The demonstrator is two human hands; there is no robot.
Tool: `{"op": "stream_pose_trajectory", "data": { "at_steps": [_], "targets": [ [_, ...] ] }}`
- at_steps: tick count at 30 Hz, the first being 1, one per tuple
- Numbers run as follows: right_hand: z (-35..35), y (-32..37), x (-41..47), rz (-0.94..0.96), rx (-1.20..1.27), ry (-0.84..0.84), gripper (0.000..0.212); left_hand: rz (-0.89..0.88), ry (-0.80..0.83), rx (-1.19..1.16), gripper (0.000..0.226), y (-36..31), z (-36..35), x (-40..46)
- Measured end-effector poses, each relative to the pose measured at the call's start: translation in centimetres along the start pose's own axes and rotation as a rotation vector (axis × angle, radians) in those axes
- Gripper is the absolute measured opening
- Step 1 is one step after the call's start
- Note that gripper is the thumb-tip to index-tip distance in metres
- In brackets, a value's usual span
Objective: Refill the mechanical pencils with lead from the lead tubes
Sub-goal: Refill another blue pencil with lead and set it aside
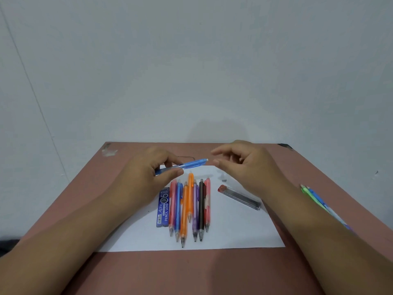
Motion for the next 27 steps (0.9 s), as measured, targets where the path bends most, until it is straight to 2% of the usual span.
{"op": "stream_pose_trajectory", "data": {
  "at_steps": [4, 8, 15, 20, 24, 27],
  "targets": [
    [-1.3, 0.7, -0.5, 0.015, 0.005, 0.069, 0.019, 0.000, -0.003, 0.002, 0.043, -0.1, 0.0, 0.0],
    [-1.6, 0.9, -0.5, 0.069, -0.067, 0.043, 0.021, -0.018, -0.002, 0.000, 0.042, -0.2, -0.1, 0.0],
    [-1.7, 0.8, 0.3, 0.077, -0.038, 0.016, 0.008, -0.016, -0.009, 0.005, 0.038, 0.0, -0.2, 0.1],
    [0.7, -1.0, 1.5, -0.028, 0.077, -0.077, 0.010, 0.018, -0.061, 0.055, 0.031, 0.7, 0.3, 0.0],
    [2.8, -3.6, 2.4, -0.155, 0.081, -0.141, 0.012, 0.079, -0.106, 0.041, 0.021, 1.3, 0.9, -0.1],
    [3.0, -5.4, 2.9, -0.227, 0.043, -0.143, 0.013, 0.087, -0.088, 0.050, 0.022, 1.3, 0.7, -0.1]
  ]
}}
Point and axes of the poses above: each hand's wrist, its own x-axis towards the middle knuckle, its own z-axis out of the back of the hand, y = z × x, the point moved 8 cm from there along x, towards the middle knuckle, and after that the axes turned 11 degrees about -z, right-handed, at the moved point
